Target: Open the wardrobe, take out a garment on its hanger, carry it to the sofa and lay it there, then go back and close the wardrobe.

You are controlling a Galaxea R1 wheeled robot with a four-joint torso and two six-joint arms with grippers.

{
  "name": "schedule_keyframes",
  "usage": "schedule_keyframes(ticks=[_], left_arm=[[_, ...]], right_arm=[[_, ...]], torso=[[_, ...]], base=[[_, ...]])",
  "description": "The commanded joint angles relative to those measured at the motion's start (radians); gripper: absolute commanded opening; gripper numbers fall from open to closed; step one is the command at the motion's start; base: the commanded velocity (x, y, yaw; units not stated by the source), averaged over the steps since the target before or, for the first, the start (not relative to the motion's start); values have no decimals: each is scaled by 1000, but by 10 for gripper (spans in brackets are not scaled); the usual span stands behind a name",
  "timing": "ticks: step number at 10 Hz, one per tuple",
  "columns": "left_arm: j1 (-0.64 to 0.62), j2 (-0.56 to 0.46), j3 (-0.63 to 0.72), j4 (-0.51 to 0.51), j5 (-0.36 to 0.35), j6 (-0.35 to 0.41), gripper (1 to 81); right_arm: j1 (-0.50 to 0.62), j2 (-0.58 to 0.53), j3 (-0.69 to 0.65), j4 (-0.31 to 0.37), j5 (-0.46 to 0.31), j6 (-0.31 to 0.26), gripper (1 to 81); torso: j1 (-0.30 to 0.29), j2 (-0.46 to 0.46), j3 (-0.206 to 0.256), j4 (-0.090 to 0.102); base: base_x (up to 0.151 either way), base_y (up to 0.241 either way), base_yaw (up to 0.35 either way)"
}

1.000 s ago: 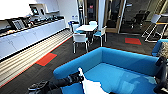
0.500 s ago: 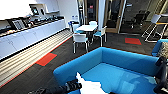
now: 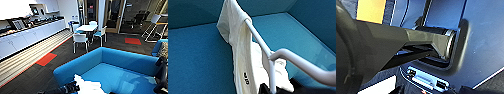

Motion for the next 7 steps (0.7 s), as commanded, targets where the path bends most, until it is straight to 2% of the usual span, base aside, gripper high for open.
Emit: schedule_keyframes(ticks=[1,2,5,7], left_arm=[[-144,23,-26,25,21,-3,10],[-144,25,-25,23,21,-3,811],[-135,31,-25,26,22,-5,811],[-97,23,-28,69,22,0,811]], right_arm=[[4,3,6,-11,-32,2,811],[1,5,4,-9,-27,2,811],[-2,5,3,-12,-24,2,811],[1,6,3,-12,-26,2,811]], torso=[[0,0,0,0],[0,0,0,0],[0,0,0,0],[0,0,0,0]], base=[[0,0,0],[0,0,0],[0,0,0],[0,0,0]])
